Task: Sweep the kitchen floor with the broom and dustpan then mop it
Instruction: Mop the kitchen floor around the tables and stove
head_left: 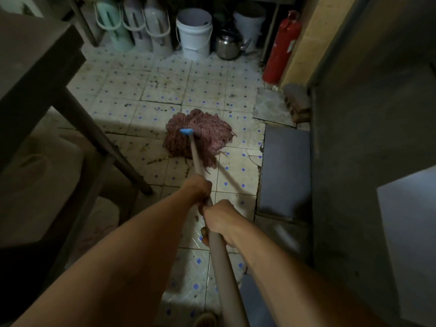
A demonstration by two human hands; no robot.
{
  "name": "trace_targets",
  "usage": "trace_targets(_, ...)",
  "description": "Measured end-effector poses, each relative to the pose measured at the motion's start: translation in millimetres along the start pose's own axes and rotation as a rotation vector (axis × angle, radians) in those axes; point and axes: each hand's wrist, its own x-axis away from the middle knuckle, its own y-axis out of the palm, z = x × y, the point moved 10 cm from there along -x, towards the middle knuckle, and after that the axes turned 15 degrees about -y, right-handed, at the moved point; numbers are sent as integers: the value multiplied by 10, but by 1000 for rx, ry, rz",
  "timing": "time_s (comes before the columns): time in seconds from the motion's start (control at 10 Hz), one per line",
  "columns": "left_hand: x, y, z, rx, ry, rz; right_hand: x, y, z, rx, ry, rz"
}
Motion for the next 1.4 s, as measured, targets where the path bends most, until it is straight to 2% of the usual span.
trace_targets(0.1,-81,-53,-15,16,-11,7,-80,63,-64,11,-18,-10)
trace_targets(0.3,189,104,-314,-9,-38,-9,137,169,271,30,-13,-12)
trace_targets(0.5,729,408,-849,42,-120,-49,800,94,709,114,13,-1)
trace_targets(0.7,1449,768,-1385,-43,-81,-67,1767,-95,1117,195,53,-60)
trace_targets(0.8,1772,919,-1686,-11,-90,-99,2188,-114,1321,213,87,-73)
trace_targets(1.0,2225,999,-2020,9,-122,-131,2622,-25,1556,227,126,-100)
trace_targets(1.1,2133,874,-2018,66,-144,-69,2560,-15,1468,221,88,-58)
trace_targets(1.2,2035,810,-1781,-264,-54,-37,2393,-28,1312,181,33,-24)
trace_targets(1.3,1833,710,-1568,-277,-43,-25,2202,-75,1112,159,21,-20)
trace_targets(1.4,1636,563,-1257,-458,24,25,1844,-111,903,172,32,-1)
